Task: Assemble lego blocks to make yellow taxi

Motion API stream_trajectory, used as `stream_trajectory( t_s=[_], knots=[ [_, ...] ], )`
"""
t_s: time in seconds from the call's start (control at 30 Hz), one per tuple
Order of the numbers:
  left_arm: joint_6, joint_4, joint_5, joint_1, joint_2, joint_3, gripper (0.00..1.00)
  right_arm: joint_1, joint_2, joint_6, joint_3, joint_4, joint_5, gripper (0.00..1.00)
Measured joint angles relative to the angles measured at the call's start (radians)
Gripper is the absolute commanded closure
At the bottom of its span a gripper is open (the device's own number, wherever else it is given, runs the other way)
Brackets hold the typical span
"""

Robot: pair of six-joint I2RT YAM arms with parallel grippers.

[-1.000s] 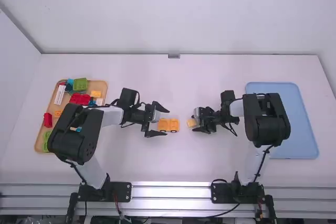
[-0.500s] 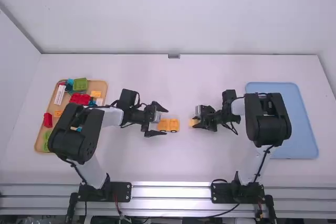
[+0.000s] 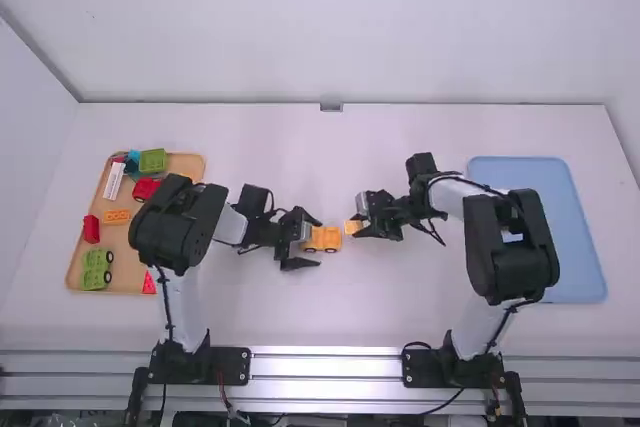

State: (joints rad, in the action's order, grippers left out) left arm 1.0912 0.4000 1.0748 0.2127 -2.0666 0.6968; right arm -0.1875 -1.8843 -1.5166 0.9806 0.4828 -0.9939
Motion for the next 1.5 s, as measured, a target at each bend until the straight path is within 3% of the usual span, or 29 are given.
stream_trajectory(
  t_s=[0.13, 0.2, 0.23, 0.43, 0.57, 0.63, 0.77, 1.5],
  knots=[
    [-0.016, 0.011, 0.002, 0.002, -0.018, 0.026, 0.12, -0.046, 0.000, 0.086, 0.000, -0.068, 0.042, 0.76],
    [-0.023, 0.024, 0.002, 0.002, -0.021, 0.026, 0.23, -0.063, 0.000, 0.126, 0.000, -0.100, 0.064, 0.76],
    [-0.026, 0.031, 0.002, 0.005, -0.023, 0.026, 0.36, -0.075, 0.000, 0.156, 0.000, -0.124, 0.083, 0.76],
    [-0.031, 0.035, -0.006, 0.023, -0.024, 0.031, 0.57, -0.121, 0.000, 0.251, -0.004, -0.193, 0.143, 0.77],
    [-0.031, 0.035, -0.006, 0.024, -0.024, 0.031, 0.57, -0.144, 0.000, 0.282, -0.021, -0.219, 0.157, 0.78],
    [-0.031, 0.036, -0.006, 0.024, -0.024, 0.031, 0.51, -0.149, 0.000, 0.307, -0.041, -0.265, 0.159, 0.78],
    [-0.052, 0.053, -0.013, 0.024, -0.024, 0.031, 0.53, -0.148, 0.000, 0.379, -0.083, -0.351, 0.170, 0.76],
    [-0.100, 0.058, -0.032, 0.024, -0.024, 0.039, 0.64, -0.197, 0.000, 0.414, -0.088, -0.365, 0.243, 0.78]
  ],
)
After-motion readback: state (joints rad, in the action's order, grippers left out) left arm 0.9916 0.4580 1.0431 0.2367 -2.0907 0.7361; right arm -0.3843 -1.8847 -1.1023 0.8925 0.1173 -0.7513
